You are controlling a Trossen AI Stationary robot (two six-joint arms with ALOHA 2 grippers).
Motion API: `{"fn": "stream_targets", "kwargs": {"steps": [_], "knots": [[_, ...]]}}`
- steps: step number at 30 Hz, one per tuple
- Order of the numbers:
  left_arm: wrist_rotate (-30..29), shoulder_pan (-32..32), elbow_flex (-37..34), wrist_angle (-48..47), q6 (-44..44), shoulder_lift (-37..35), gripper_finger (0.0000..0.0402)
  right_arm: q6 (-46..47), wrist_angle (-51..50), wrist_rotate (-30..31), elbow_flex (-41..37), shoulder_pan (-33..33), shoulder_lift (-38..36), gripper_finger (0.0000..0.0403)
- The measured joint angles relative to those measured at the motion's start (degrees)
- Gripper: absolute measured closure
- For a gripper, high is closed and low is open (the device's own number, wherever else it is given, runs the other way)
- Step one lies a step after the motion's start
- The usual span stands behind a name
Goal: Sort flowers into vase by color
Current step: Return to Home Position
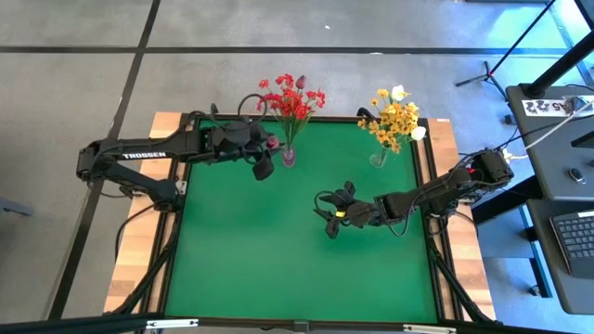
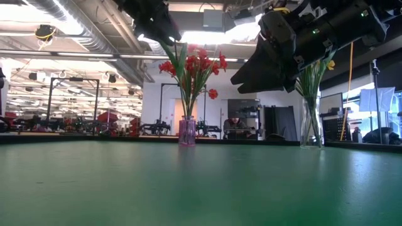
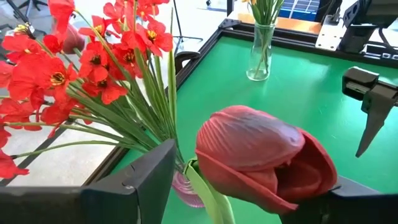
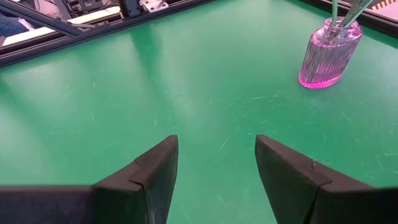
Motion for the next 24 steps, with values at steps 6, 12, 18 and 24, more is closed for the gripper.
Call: {"fn": "stream_targets", "kwargs": {"steps": [6, 12, 18, 24], "knots": [[-0.16, 0.0, 0.0, -0.05, 0.05, 0.0, 0.0168, 0.96, -0.02, -0.41, 0.0, 0.0, 0.0, 0.0189], [-2.82, -1.42, 0.0, 0.25, 1.55, -0.09, 0.0168, 2.44, -1.21, -1.77, 0.0, 0.0, 0.0, 0.0189], [-3.87, -3.21, 0.0, 1.29, 2.51, -0.74, 0.0168, 2.43, -1.78, -1.81, 0.0, -0.86, -0.02, 0.0189], [-3.86, -3.87, 2.09, 0.97, 2.14, -1.77, 0.0168, 2.73, -1.7, -2.38, 0.02, -0.72, -0.02, 0.0189]]}}
